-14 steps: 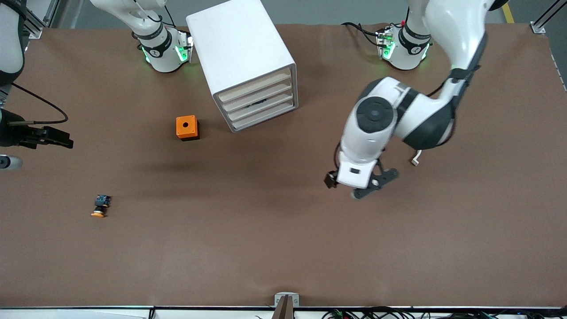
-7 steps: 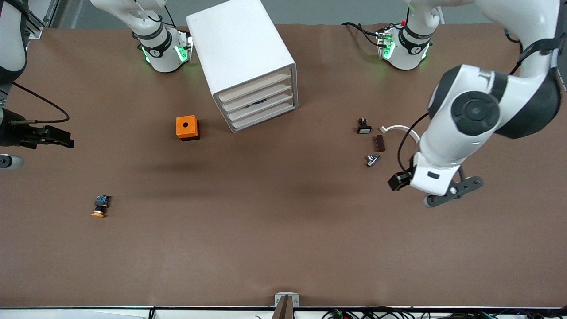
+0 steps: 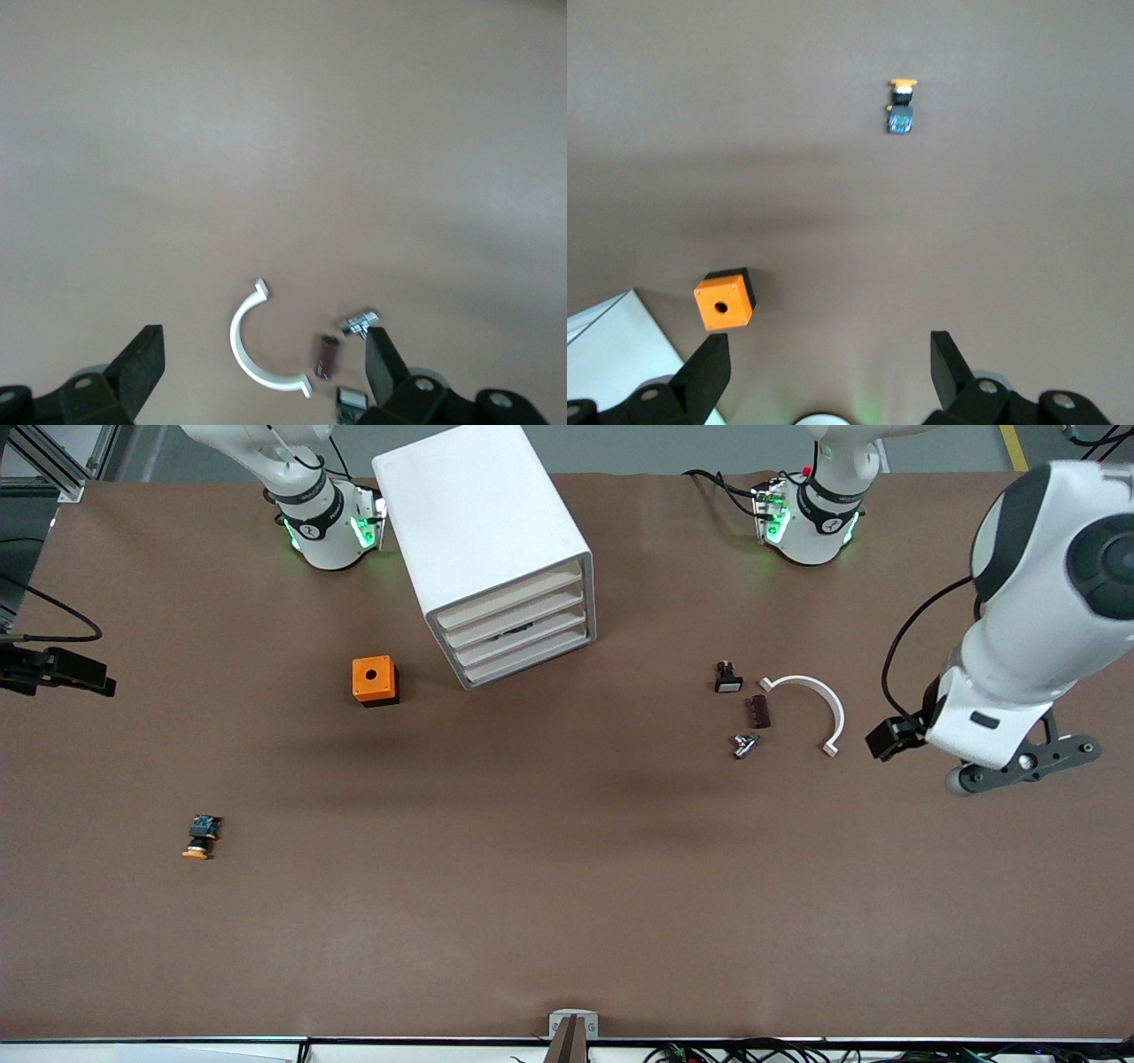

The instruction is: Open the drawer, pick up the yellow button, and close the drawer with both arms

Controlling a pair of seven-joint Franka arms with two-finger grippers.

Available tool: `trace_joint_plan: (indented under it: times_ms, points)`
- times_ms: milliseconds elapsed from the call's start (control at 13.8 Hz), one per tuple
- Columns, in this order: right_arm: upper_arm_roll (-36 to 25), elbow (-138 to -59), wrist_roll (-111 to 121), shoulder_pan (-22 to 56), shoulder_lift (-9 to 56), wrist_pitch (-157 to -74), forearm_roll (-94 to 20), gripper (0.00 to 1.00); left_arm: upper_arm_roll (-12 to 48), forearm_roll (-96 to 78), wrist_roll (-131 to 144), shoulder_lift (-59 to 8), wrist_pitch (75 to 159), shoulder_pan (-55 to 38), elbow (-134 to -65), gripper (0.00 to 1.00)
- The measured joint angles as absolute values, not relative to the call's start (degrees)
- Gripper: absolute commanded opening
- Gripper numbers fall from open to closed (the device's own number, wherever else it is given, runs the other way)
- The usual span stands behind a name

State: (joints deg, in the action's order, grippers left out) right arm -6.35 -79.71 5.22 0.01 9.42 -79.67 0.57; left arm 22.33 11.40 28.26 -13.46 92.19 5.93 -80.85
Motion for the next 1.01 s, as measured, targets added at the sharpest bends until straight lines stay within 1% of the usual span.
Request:
trace_joint_plan:
  times_ms: [72, 217, 362, 507, 652, 797, 1014]
  points:
    - [-6.22, -79.45, 5.22, 0.03, 9.0, -79.36, 0.47, 1.0, 18.67, 8.16, 24.7, -11.29, 91.76, 4.24, -81.53, 1.0]
    - [-5.89, -79.26, 5.18, 0.12, 6.97, -78.51, 0.4, 1.0, 11.19, 3.88, 16.07, -5.63, 90.9, 1.14, -85.08, 1.0]
    - [-5.84, -80.27, 5.17, 0.13, 4.67, -77.75, 0.29, 1.0, 8.03, 2.06, 10.5, 0.36, 89.86, 0.63, -89.95, 1.0]
    - [-5.71, -82.77, 5.21, 0.21, 2.24, -78.48, 0.23, 1.0, 6.26, 1.78, 8.16, 5.15, 89.45, -0.58, -93.96, 1.0]
    - [-5.11, -84.22, 5.2, 0.73, 0.55, -79.21, 0.23, 1.0, 5.61, 1.76, 7.72, 8.09, 89.02, -1.87, -97.04, 1.0]
    - [-4.81, -85.02, 5.15, 0.83, -0.31, -79.49, 0.23, 1.0, 5.62, 1.72, 7.71, 9.3, 89.02, -2.63, -99.08, 1.0]
    - [-4.99, -85.64, 5.15, 0.41, -0.52, -79.94, 0.23, 1.0, 5.62, 1.72, 7.47, 9.39, 89.05, -2.92, -99.72, 1.0]
